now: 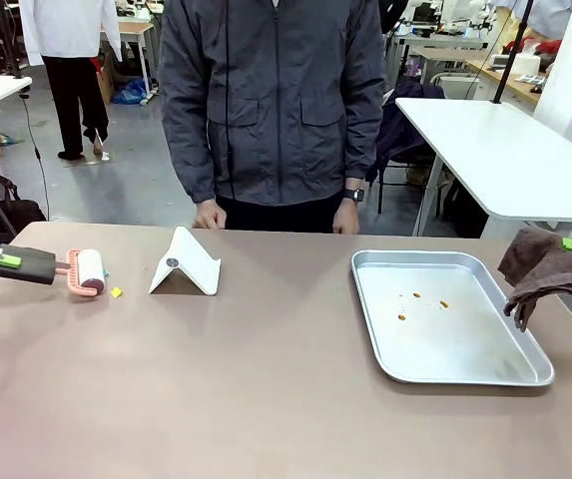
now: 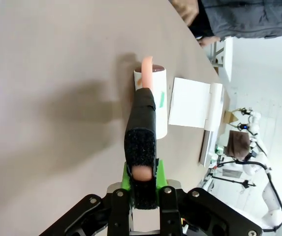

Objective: Clean the surface of the table.
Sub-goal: If a person points to the right, clean the right side of the table with your right hand, and if they point to the left, clean the left side with your left hand.

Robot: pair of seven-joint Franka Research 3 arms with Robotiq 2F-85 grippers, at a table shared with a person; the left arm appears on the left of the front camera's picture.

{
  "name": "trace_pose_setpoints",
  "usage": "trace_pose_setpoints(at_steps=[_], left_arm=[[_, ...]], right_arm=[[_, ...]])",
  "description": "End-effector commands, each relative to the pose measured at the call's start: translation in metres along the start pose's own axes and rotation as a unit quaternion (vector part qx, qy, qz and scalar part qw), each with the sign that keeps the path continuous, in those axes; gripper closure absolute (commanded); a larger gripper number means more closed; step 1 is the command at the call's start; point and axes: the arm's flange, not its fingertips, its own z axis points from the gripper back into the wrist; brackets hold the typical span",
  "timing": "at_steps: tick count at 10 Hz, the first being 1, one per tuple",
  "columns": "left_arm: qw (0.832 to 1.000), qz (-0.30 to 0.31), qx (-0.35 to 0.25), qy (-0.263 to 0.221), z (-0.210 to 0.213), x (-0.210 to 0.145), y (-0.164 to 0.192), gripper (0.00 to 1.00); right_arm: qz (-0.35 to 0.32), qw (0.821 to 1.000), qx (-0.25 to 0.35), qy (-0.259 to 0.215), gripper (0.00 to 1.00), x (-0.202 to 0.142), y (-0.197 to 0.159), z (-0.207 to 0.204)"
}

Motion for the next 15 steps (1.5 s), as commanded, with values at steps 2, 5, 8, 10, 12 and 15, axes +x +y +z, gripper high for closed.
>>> trace_pose_setpoints(at_steps=[2,5,8,10,12,15], left_arm=[[0.998,-0.006,0.043,0.04,-0.033,0.011,-0.014,0.8],[0.998,0.004,0.046,0.048,-0.052,0.023,-0.027,0.8],[0.999,0.007,0.024,0.047,-0.05,0.026,-0.036,0.8],[0.998,0.006,-0.04,0.043,-0.012,0.018,-0.046,0.8],[0.988,-0.026,-0.144,0.054,0.048,-0.011,-0.06,0.8],[0.973,-0.071,-0.208,0.077,0.109,-0.072,-0.039,0.8]], right_arm=[[-0.009,1.0,-0.006,-0.002,1.0,-0.003,0.007,0.0],[-0.009,1.0,-0.006,-0.002,1.0,-0.003,0.007,0.0],[-0.009,1.0,-0.006,-0.002,1.0,-0.003,0.007,0.0],[-0.009,1.0,-0.006,-0.002,1.0,-0.003,0.007,0.0],[-0.009,1.0,-0.006,-0.002,1.0,-0.003,0.007,0.0],[-0.009,1.0,-0.006,-0.002,1.0,-0.003,0.007,0.0]])
